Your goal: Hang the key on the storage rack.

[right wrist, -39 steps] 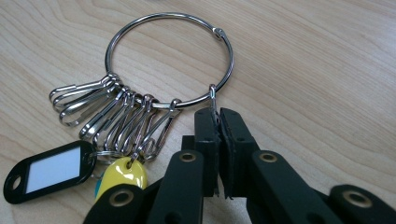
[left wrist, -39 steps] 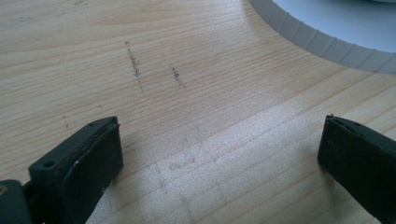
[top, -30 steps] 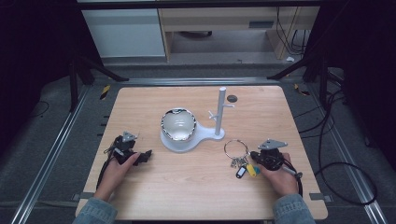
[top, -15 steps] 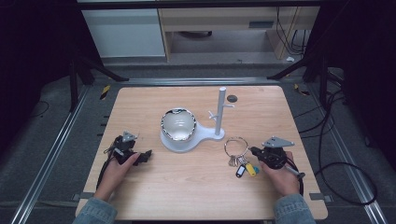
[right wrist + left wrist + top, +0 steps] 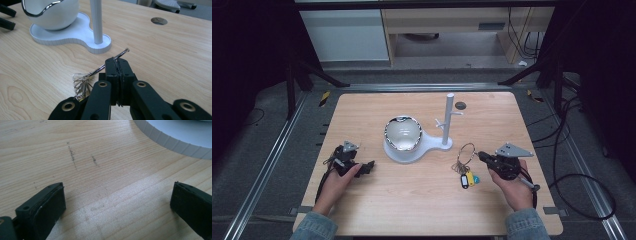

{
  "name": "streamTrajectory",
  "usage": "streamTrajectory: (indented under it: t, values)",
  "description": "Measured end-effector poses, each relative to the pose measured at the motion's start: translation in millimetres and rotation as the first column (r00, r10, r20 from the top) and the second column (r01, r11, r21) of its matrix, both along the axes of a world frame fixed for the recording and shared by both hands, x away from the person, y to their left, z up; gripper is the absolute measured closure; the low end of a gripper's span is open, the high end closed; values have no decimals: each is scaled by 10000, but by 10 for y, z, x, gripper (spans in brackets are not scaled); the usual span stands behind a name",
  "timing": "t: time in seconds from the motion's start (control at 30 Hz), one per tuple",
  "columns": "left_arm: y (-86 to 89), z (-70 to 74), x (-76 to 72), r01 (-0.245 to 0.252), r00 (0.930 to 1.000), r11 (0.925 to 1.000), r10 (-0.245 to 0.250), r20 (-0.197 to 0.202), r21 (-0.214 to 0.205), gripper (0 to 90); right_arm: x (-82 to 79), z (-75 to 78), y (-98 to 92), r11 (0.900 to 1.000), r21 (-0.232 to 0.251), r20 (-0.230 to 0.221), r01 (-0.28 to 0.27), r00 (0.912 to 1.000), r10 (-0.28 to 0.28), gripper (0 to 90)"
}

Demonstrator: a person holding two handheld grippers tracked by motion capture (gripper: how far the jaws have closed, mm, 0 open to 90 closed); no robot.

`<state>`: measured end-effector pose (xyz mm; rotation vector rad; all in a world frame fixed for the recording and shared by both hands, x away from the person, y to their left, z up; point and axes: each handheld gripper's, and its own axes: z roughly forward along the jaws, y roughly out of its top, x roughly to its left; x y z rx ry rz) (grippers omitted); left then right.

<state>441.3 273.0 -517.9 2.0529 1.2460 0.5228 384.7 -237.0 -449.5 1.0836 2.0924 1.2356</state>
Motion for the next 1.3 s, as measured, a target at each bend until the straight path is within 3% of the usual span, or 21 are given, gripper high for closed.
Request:
streamTrajectory:
  t: [0.33, 1.3]
  values:
    - [-3, -2, -1, -25, 10000, 10000, 25, 10, -34, 0, -10, 106, 20, 9997, 225, 240, -73, 9997, 68, 889]
    - [-6, 0, -7, -45, 10000, 10000, 45, 7, -13, 0, 107, 629, 82, 9994, -306, 784, -164, 9967, 188, 889]
